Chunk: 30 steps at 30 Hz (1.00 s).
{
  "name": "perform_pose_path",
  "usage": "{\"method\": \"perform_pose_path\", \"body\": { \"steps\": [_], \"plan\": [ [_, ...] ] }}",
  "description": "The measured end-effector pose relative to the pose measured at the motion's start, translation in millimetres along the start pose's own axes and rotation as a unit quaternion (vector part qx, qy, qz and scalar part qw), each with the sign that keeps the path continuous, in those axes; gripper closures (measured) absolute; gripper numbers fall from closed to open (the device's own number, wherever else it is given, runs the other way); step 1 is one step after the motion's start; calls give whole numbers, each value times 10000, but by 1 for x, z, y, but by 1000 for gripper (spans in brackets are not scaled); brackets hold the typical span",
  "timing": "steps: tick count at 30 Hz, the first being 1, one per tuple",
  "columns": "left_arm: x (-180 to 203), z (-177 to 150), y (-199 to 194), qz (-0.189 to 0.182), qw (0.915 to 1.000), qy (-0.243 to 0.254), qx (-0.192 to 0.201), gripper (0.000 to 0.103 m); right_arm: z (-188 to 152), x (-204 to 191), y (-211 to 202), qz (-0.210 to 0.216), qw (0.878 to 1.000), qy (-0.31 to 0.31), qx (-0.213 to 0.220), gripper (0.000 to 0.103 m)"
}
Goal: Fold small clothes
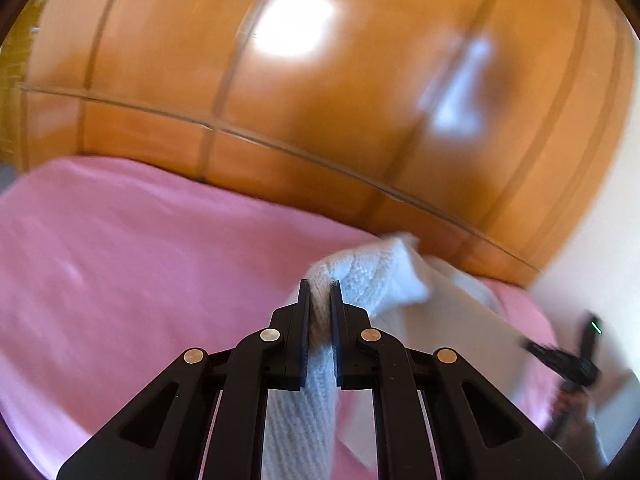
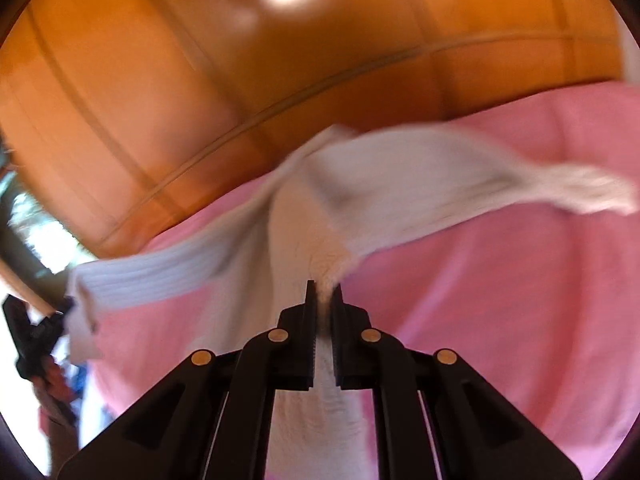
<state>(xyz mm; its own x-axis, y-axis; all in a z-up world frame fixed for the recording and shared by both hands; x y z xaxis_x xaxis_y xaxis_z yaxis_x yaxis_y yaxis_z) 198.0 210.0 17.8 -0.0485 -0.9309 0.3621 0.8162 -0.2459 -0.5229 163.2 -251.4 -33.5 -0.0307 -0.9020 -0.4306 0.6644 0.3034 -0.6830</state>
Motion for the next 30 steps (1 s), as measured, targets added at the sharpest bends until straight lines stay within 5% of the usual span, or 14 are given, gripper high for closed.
{"method": "perform_pose_path", "body": {
  "steps": [4, 9, 11, 12, 13, 16, 19, 21, 22, 26, 29, 30],
  "plan": [
    [-52, 49, 41, 978, 9951, -165, -13, 95, 26, 69, 2, -946, 9948, 321, 194, 103],
    [-123, 80, 101, 2493, 9661, -551, -395, 94, 24, 101, 25, -1070, 9916, 730, -19, 103],
    [-148, 72, 117, 2781, 9531, -1028, -603, 93, 14, 101, 31, -1047, 9923, 652, -128, 92],
    [-151, 68, 117, 2833, 9510, -1081, -606, 93, 8, 101, 34, -1013, 9926, 648, -180, 64],
    [-150, 63, 118, 2786, 9522, -1092, -616, 93, 2, 101, 32, -962, 9928, 677, -206, 50],
    [-120, 33, 119, 2261, 9673, -860, -764, 93, -19, 95, 38, -759, 9941, 659, -419, 45],
    [-56, -13, 115, 1229, 9873, -94, -1003, 88, -44, 86, 45, -554, 9935, 675, -735, 37],
    [-6, -59, 103, 583, 9897, 545, -1186, 36, -63, 78, 51, -454, 9927, 600, -939, 34],
    [14, -79, 95, 271, 9896, 721, -1217, 26, -70, 75, 53, -417, 9922, 582, -1020, 33],
    [77, -162, 76, -282, 9730, 1580, -1662, 21, -94, 58, 60, -329, 9912, 472, -1193, 32],
    [96, -207, 80, 59, 9542, 2365, -1833, 21, -101, 44, 60, -184, 9909, 390, -1277, 46],
    [94, -214, 84, 346, 9474, 2624, -1801, 29, -103, 39, 56, -172, 9908, 323, -1303, 58]
  ]
}}
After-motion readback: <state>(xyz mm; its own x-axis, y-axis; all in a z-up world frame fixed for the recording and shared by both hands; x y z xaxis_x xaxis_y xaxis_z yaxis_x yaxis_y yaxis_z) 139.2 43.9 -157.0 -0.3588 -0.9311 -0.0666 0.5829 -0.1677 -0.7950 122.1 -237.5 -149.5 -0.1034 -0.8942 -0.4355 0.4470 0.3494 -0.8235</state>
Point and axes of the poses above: each gripper's, at about its wrist camera, not at the fingertips, and y roughly the way its jaws point, x to its right, z to its top, the point moved 7 cm from there along y, roughly the way its jaws point, and after that the axes turned 2 degrees about y, right-handed, at the moved point
